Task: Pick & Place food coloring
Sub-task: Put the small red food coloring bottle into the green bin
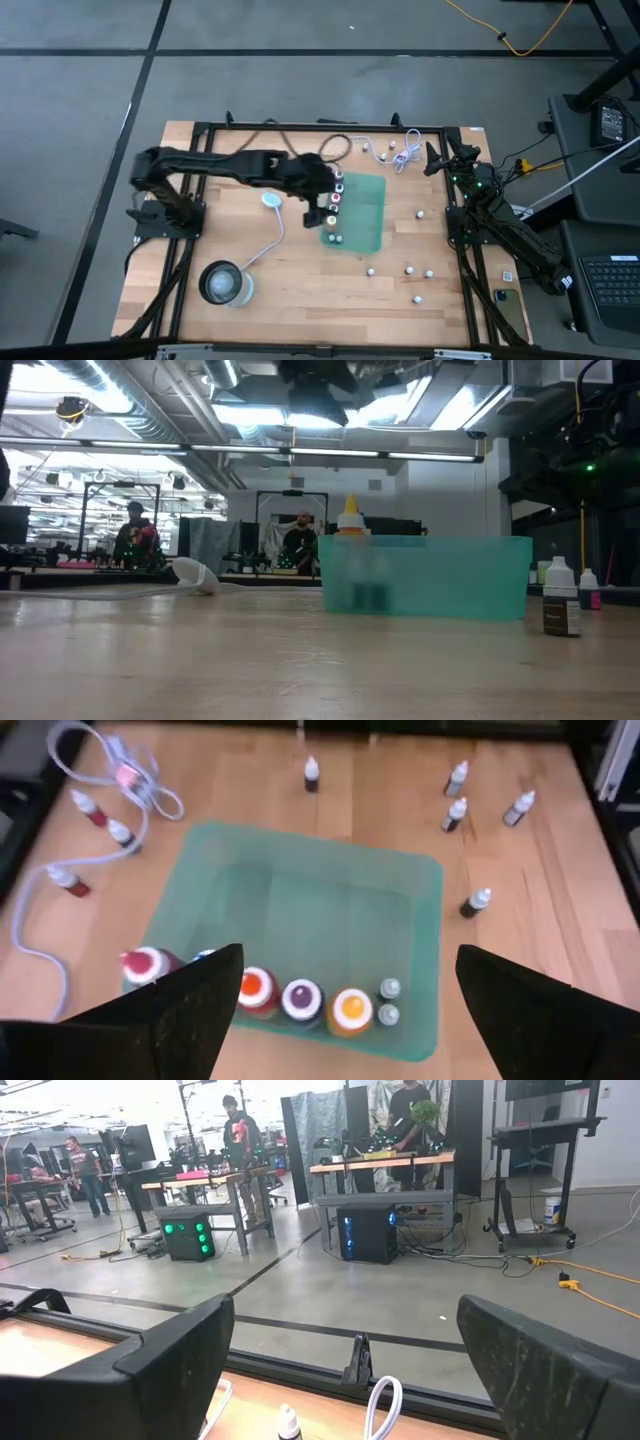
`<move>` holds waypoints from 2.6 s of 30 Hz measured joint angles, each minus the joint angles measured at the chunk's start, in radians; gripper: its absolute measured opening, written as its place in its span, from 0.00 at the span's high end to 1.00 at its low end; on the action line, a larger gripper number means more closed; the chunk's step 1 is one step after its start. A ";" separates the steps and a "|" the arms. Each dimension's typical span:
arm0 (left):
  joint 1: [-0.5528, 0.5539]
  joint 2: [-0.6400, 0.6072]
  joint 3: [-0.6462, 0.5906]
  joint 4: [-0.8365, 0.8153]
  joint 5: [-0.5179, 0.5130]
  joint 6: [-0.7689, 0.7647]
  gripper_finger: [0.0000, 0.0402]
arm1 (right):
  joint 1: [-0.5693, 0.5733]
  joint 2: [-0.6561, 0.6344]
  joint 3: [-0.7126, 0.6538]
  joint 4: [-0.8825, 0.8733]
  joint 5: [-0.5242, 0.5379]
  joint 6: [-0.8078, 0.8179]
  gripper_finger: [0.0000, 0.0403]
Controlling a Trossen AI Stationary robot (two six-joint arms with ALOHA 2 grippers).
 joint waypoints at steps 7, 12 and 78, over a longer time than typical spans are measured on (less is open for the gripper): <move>0.041 -0.263 -0.292 0.177 -0.084 0.016 0.10 | 0.000 0.000 0.000 0.000 0.000 0.000 0.05; 0.084 -0.450 -0.461 0.225 -0.242 -0.016 0.11 | 0.000 0.000 0.000 0.000 0.000 0.000 0.05; 0.410 -1.594 -1.449 0.542 -0.238 -0.013 0.10 | 0.000 0.000 0.000 0.000 0.000 0.000 0.05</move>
